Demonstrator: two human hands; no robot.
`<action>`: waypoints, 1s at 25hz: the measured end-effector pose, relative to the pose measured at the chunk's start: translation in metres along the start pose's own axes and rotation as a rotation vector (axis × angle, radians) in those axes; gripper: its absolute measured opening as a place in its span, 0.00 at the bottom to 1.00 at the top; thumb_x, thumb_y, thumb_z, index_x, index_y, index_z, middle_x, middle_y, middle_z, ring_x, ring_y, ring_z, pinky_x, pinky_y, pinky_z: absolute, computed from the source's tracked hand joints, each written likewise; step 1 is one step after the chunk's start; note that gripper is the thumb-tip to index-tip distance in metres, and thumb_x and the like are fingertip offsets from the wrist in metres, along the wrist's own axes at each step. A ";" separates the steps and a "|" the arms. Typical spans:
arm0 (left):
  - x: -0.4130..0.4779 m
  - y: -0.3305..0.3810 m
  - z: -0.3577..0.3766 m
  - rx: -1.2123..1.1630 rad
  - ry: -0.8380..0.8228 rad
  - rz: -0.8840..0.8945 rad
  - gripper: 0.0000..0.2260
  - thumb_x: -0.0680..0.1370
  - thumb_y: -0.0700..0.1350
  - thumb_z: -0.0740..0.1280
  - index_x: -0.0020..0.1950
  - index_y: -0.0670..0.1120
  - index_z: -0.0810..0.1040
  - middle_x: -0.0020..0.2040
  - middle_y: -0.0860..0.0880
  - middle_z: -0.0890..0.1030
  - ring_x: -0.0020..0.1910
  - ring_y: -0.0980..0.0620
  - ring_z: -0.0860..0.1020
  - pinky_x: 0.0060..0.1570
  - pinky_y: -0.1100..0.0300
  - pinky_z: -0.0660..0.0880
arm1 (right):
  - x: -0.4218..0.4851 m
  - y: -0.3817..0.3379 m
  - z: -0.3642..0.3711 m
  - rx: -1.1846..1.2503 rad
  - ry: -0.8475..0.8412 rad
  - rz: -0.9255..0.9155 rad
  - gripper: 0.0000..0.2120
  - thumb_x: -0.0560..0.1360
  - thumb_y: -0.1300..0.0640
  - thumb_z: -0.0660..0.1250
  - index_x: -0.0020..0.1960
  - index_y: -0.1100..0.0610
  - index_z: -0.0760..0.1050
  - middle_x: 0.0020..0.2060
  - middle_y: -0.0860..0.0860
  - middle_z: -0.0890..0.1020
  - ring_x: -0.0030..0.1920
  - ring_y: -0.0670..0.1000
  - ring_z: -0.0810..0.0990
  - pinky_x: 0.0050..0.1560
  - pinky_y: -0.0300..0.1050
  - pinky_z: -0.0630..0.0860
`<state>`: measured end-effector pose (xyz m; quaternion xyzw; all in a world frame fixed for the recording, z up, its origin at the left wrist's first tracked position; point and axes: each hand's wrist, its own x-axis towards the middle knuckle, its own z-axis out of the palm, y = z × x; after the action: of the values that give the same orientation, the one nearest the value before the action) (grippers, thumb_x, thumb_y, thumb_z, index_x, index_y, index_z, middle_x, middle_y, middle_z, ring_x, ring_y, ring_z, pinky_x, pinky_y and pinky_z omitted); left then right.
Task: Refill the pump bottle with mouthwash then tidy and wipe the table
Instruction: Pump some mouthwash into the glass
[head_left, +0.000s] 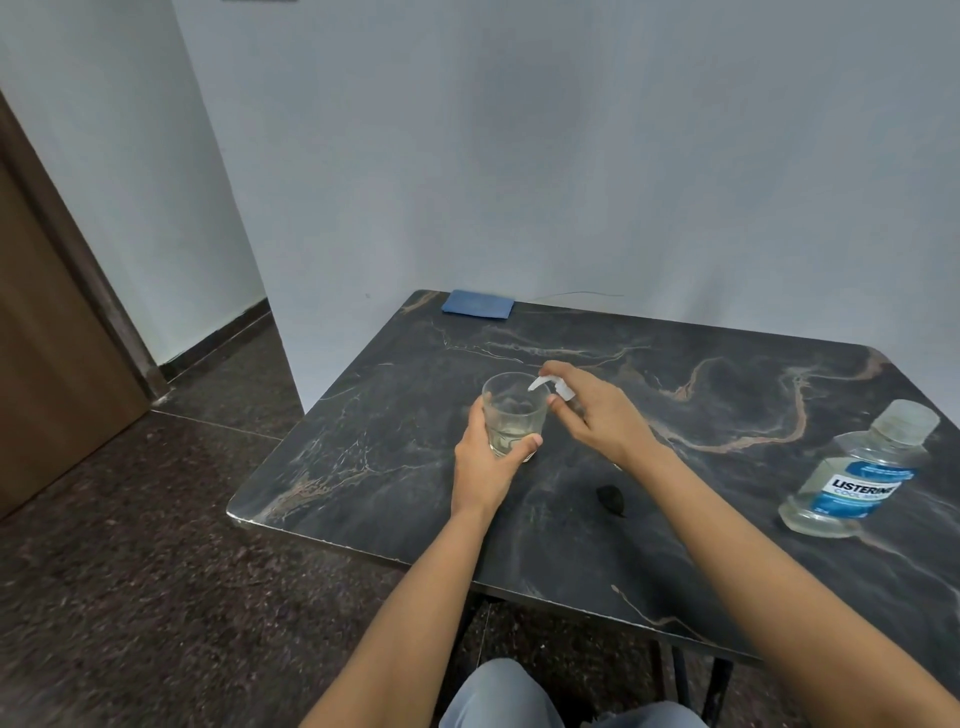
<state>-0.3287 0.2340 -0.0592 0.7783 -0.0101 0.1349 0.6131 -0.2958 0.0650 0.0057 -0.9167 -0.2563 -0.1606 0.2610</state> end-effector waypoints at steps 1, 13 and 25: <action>0.000 0.000 0.000 0.002 0.002 -0.001 0.34 0.68 0.54 0.76 0.71 0.57 0.64 0.60 0.57 0.77 0.58 0.60 0.76 0.53 0.71 0.69 | 0.000 0.000 0.000 -0.012 0.007 -0.004 0.14 0.79 0.52 0.60 0.64 0.48 0.68 0.53 0.47 0.80 0.42 0.49 0.78 0.48 0.49 0.76; 0.002 -0.005 0.001 0.015 -0.003 -0.020 0.37 0.68 0.57 0.75 0.73 0.57 0.61 0.63 0.55 0.76 0.60 0.57 0.75 0.59 0.61 0.71 | 0.000 -0.003 0.007 -0.065 0.054 0.014 0.18 0.81 0.52 0.57 0.70 0.45 0.65 0.51 0.52 0.79 0.47 0.52 0.79 0.47 0.52 0.78; 0.004 -0.006 0.002 0.033 0.000 -0.019 0.37 0.66 0.59 0.74 0.71 0.58 0.62 0.62 0.55 0.77 0.60 0.56 0.76 0.61 0.54 0.74 | 0.000 -0.002 0.006 -0.031 0.099 0.004 0.15 0.80 0.52 0.58 0.67 0.46 0.66 0.50 0.51 0.81 0.45 0.51 0.79 0.47 0.48 0.76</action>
<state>-0.3235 0.2343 -0.0646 0.7883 -0.0005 0.1295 0.6015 -0.2962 0.0696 0.0016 -0.9122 -0.2387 -0.2091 0.2593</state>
